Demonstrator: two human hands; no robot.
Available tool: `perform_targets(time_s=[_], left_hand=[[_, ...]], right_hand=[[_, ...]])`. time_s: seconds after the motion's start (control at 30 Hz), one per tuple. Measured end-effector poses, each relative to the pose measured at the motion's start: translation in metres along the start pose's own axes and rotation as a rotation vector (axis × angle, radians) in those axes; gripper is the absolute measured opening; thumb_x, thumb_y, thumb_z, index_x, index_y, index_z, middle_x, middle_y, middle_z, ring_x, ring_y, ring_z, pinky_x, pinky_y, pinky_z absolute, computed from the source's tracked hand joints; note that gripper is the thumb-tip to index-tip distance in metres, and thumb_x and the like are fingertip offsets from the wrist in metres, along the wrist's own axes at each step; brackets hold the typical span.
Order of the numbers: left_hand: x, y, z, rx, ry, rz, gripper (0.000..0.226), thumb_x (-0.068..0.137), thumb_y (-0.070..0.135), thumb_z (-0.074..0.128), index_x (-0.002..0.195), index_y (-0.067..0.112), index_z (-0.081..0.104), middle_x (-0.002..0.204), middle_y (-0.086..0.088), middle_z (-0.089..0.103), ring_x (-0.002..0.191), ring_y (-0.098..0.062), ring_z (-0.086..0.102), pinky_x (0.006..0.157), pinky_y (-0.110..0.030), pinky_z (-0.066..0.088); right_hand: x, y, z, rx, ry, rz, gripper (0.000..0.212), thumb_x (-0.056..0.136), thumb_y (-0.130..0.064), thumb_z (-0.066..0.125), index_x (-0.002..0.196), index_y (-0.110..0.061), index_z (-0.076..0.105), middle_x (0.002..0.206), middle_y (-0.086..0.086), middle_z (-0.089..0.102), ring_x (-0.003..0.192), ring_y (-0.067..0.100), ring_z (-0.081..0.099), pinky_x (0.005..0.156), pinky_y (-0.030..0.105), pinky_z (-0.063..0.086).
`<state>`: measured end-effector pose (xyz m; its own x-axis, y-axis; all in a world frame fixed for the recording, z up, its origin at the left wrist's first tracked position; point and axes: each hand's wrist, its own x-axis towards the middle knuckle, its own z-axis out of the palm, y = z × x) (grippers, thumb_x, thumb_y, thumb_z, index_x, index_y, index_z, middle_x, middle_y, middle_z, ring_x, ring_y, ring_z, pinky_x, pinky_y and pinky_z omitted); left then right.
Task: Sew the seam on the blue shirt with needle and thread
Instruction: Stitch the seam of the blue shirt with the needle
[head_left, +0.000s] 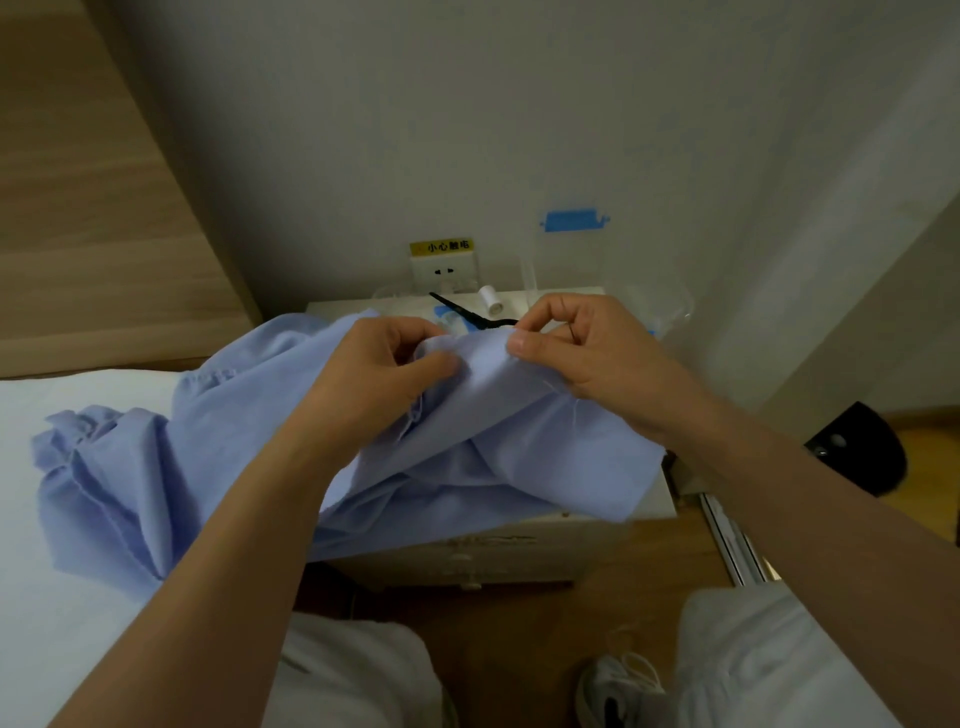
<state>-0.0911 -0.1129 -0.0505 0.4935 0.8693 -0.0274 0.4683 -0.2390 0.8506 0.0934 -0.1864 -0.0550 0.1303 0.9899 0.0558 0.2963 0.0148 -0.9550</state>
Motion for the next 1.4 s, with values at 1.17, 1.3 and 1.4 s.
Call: perform_targets(time_s=[1.17, 1.3, 1.4], left_hand=[[-0.004, 0.005, 0.005, -0.229, -0.108, -0.024, 0.02, 0.071, 0.041, 0.066, 0.082, 0.026, 0.074, 0.083, -0.002, 0.074, 0.081, -0.02, 0.069, 0.076, -0.035, 0.057], [-0.002, 0.004, 0.005, -0.23, -0.054, -0.036, 0.011, 0.083, 0.031, 0.066, 0.075, 0.027, 0.072, 0.078, -0.002, 0.073, 0.08, -0.021, 0.068, 0.072, -0.029, 0.056], [-0.001, 0.004, 0.003, -0.235, -0.041, -0.044, 0.014, 0.086, 0.028, 0.065, 0.075, 0.027, 0.072, 0.08, -0.007, 0.072, 0.082, -0.026, 0.068, 0.078, -0.038, 0.055]], right_hand=[[-0.004, 0.004, 0.0, -0.011, -0.075, -0.083, 0.008, 0.093, -0.013, 0.06, 0.091, -0.006, 0.063, 0.049, 0.007, 0.032, 0.04, 0.003, 0.026, 0.045, 0.008, 0.034], [-0.001, 0.008, -0.001, 0.092, -0.05, -0.023, 0.017, 0.097, -0.011, 0.053, 0.114, -0.011, 0.053, 0.052, -0.001, 0.037, 0.047, 0.006, 0.03, 0.049, 0.017, 0.03], [-0.004, 0.011, -0.004, 0.09, -0.053, -0.105, 0.014, 0.1, -0.003, 0.042, 0.111, -0.009, 0.048, 0.052, -0.009, 0.044, 0.053, 0.008, 0.039, 0.055, 0.024, 0.038]])
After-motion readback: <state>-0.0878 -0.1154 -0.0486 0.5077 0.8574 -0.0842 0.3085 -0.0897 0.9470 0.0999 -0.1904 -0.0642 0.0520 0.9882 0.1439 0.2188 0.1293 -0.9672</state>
